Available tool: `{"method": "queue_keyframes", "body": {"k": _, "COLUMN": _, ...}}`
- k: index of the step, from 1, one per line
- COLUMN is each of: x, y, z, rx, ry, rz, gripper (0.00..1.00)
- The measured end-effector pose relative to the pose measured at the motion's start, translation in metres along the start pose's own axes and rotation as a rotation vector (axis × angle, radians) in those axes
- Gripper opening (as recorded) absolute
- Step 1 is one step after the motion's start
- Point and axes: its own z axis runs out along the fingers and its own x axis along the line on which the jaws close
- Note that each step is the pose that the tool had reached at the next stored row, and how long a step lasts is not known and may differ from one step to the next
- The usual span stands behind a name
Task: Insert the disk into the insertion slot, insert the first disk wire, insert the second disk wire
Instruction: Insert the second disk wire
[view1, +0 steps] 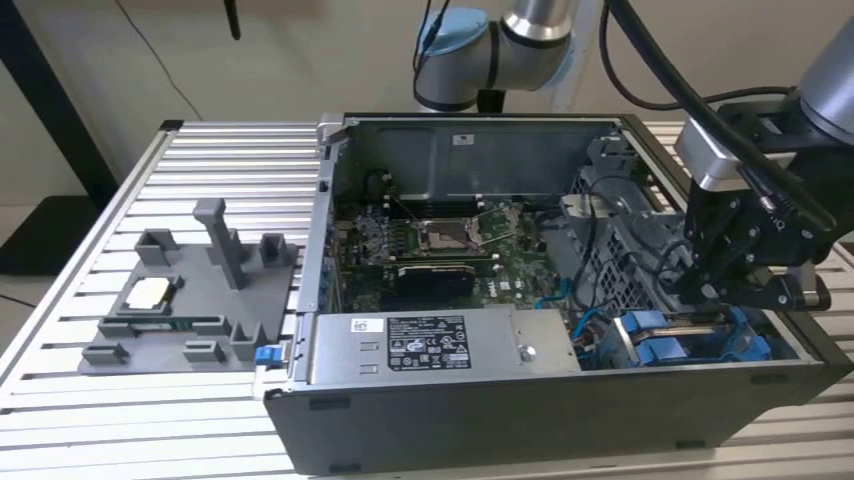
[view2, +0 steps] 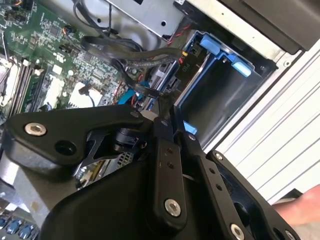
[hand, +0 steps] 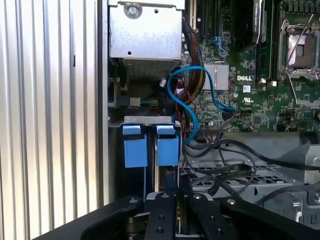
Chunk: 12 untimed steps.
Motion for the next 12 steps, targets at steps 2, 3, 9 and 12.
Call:
{"method": "queue_keyframes", "body": {"k": 2, "x": -0.0004, "y": 0.0000, "z": 0.0019, "rx": 0.0089, "ry": 0.0006, "rz": -0.001, "gripper": 0.16}}
{"method": "queue_keyframes", "body": {"k": 3, "x": -0.0005, "y": 0.0000, "z": 0.0028, "rx": 0.0117, "ry": 0.0005, "rz": -0.002, "gripper": 0.16}}
{"method": "queue_keyframes", "body": {"k": 9, "x": 0.0001, "y": 0.0003, "z": 0.0091, "rx": 0.0252, "ry": 0.0028, "rz": -0.003, "gripper": 0.16}}
{"method": "queue_keyframes", "body": {"k": 12, "x": 0.0004, "y": 0.0005, "z": 0.0109, "rx": 0.0276, "ry": 0.0033, "rz": -0.003, "gripper": 0.16}}
